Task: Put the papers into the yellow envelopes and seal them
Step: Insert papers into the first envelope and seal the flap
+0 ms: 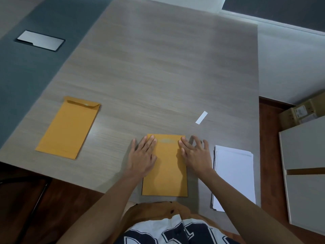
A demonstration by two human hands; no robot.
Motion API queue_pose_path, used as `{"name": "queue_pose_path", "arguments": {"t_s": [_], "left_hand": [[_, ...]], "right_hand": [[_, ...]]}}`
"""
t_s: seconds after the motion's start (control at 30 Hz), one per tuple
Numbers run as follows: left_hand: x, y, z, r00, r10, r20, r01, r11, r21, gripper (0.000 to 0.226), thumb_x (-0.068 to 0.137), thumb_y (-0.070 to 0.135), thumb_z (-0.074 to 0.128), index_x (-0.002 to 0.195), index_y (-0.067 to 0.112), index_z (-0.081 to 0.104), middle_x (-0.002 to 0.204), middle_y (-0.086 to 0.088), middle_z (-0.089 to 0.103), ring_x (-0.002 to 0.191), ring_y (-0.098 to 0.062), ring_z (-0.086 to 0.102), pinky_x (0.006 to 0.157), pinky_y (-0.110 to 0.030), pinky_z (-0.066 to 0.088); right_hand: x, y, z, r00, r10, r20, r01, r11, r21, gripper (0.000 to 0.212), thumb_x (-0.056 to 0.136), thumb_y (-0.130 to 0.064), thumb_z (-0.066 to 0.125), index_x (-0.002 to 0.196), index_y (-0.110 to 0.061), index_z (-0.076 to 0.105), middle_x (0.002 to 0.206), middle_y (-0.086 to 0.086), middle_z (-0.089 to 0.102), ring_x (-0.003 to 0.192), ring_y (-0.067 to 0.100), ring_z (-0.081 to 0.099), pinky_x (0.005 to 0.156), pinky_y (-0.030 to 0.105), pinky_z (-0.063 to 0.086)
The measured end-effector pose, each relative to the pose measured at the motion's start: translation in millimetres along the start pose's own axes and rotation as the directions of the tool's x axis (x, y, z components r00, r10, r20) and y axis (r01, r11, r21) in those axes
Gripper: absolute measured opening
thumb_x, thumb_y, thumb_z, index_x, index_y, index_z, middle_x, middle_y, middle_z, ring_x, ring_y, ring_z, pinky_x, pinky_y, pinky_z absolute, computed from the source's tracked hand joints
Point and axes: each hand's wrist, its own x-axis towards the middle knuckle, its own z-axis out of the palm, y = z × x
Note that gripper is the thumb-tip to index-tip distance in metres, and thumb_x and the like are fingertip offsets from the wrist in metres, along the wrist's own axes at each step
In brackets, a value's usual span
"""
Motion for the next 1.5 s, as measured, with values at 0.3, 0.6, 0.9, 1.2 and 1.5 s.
{"name": "queue_pose_path", "arguments": {"t_s": [0.3,0.6,0.9,1.2,1.5], "left_hand": [[1.5,4.5,2.5,1.0,0.013,0.008,-0.013,1.0,0.025,0.062,0.09,0.038,0.027,0.144,0.013,0.045,0.151,-0.003,0.043,0.141,-0.024,0.038,0.111,-0.048,0.022],[1.3,-1.5,1.4,0.998,0.054,0.011,-0.055,0.996,0.066,0.064,0.091,0.039,0.024,0.146,0.012,0.042,0.153,-0.004,0.039,0.143,-0.021,0.035,0.115,-0.048,0.025],[0.7,-4.6,2.5,0.991,0.111,-0.07,-0.107,0.993,0.056,0.062,0.09,0.036,0.03,0.143,0.008,0.047,0.149,-0.008,0.045,0.139,-0.024,0.041,0.111,-0.049,0.024],[22.2,18.4,-10.6,0.972,0.098,-0.215,-0.125,0.985,-0.116,0.057,0.081,0.034,0.041,0.124,0.002,0.064,0.138,-0.016,0.056,0.132,-0.03,0.05,0.117,-0.049,0.014],[28.9,-0.8,-3.2,0.957,0.289,0.021,-0.289,0.957,0.008,0.062,0.095,0.042,0.026,0.154,0.023,0.023,0.162,0.006,0.016,0.15,-0.012,0.013,0.119,-0.048,0.008]], "right_hand": [[15.2,-29.5,-3.2,0.994,-0.067,-0.088,0.081,0.984,0.158,0.049,0.097,-0.026,0.031,0.117,-0.003,0.068,0.13,0.012,0.063,0.128,0.031,0.054,0.102,0.046,0.048],[37.0,-42.5,-0.5,0.957,-0.284,0.064,0.256,0.925,0.281,0.066,0.097,-0.035,0.008,0.144,-0.006,0.045,0.152,0.011,0.04,0.143,0.024,0.035,0.119,0.035,0.018],[10.8,12.1,10.7,0.981,-0.195,0.01,0.189,0.961,0.203,0.064,0.106,-0.033,0.006,0.132,-0.011,0.06,0.135,0.007,0.061,0.127,0.024,0.056,0.113,0.037,0.028],[14.8,8.8,11.2,0.982,-0.188,0.031,0.174,0.949,0.262,0.055,0.099,-0.03,0.021,0.138,-0.007,0.054,0.142,0.012,0.052,0.135,0.03,0.046,0.115,0.043,0.024],[12.9,3.9,7.0,0.984,-0.174,0.037,0.165,0.97,0.177,0.049,0.097,-0.028,0.03,0.126,-0.011,0.065,0.129,0.009,0.065,0.123,0.025,0.059,0.103,0.043,0.046]]}}
